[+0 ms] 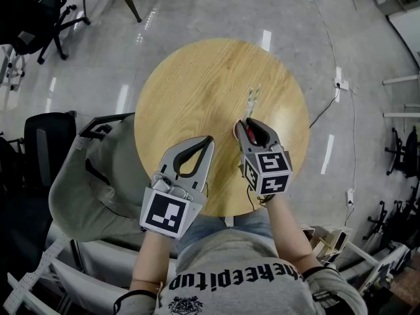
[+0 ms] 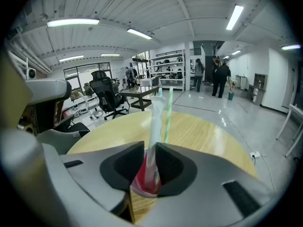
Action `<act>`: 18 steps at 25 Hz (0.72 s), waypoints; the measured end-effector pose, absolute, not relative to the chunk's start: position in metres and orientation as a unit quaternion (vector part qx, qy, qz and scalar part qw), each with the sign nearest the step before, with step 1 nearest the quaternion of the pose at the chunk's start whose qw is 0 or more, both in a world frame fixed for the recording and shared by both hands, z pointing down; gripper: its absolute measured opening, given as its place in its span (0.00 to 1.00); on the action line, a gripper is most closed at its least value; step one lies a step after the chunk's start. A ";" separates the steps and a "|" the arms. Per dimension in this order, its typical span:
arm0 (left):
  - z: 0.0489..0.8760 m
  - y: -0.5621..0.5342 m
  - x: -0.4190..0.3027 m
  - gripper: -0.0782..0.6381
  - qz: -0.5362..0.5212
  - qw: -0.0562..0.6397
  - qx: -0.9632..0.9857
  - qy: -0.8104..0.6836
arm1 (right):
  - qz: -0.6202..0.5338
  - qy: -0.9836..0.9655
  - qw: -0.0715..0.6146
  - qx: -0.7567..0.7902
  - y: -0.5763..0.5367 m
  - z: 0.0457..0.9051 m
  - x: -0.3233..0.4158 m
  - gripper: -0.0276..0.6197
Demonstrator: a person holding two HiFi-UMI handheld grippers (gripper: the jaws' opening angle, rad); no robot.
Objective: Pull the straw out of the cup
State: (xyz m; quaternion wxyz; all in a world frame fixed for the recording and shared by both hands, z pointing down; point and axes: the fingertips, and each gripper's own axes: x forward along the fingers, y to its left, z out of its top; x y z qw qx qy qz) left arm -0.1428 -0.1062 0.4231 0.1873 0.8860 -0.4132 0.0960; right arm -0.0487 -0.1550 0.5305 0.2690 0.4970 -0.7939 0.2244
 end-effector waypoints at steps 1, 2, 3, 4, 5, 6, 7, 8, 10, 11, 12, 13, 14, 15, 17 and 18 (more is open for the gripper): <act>0.423 -0.106 -0.144 0.14 0.096 0.187 0.886 -0.413 | 0.222 -0.793 0.269 0.499 -0.155 0.530 -0.049 0.17; 0.423 -0.105 -0.144 0.14 0.096 0.187 0.886 -0.413 | 0.219 -0.793 0.270 0.501 -0.155 0.530 -0.049 0.13; 0.423 -0.105 -0.145 0.14 0.096 0.187 0.886 -0.414 | 0.216 -0.793 0.270 0.502 -0.155 0.530 -0.050 0.13; 0.423 -0.105 -0.145 0.14 0.096 0.187 0.886 -0.414 | 0.215 -0.793 0.270 0.502 -0.155 0.530 -0.050 0.13; 0.423 -0.104 -0.146 0.14 0.097 0.188 0.885 -0.414 | 0.214 -0.795 0.268 0.500 -0.155 0.529 -0.051 0.12; 0.422 -0.104 -0.146 0.14 0.097 0.188 0.885 -0.414 | 0.214 -0.796 0.265 0.500 -0.154 0.528 -0.051 0.12; 0.423 -0.104 -0.145 0.14 0.097 0.188 0.885 -0.414 | 0.214 -0.798 0.262 0.499 -0.154 0.526 -0.051 0.12; 0.423 -0.104 -0.145 0.14 0.097 0.188 0.885 -0.415 | 0.212 -0.799 0.260 0.500 -0.154 0.525 -0.051 0.12; 0.423 -0.104 -0.144 0.14 0.096 0.188 0.885 -0.415 | 0.208 -0.801 0.255 0.500 -0.153 0.522 -0.050 0.11; 0.424 -0.103 -0.144 0.14 0.096 0.189 0.885 -0.415 | 0.207 -0.802 0.253 0.501 -0.153 0.521 -0.050 0.11; 0.424 -0.104 -0.144 0.14 0.096 0.189 0.885 -0.414 | 0.205 -0.803 0.250 0.500 -0.153 0.519 -0.051 0.11; 0.424 -0.104 -0.144 0.14 0.096 0.189 0.885 -0.414 | 0.204 -0.804 0.248 0.500 -0.153 0.517 -0.051 0.11; 0.424 -0.104 -0.144 0.14 0.096 0.188 0.886 -0.413 | 0.203 -0.805 0.246 0.500 -0.153 0.515 -0.051 0.11; 0.423 -0.104 -0.143 0.14 0.096 0.188 0.886 -0.413 | 0.201 -0.806 0.244 0.501 -0.152 0.513 -0.050 0.11; 0.422 -0.104 -0.140 0.14 0.096 0.187 0.887 -0.412 | 0.198 -0.808 0.241 0.501 -0.152 0.509 -0.049 0.11; 0.422 -0.104 -0.139 0.14 0.096 0.186 0.887 -0.411 | 0.196 -0.809 0.239 0.500 -0.151 0.507 -0.048 0.10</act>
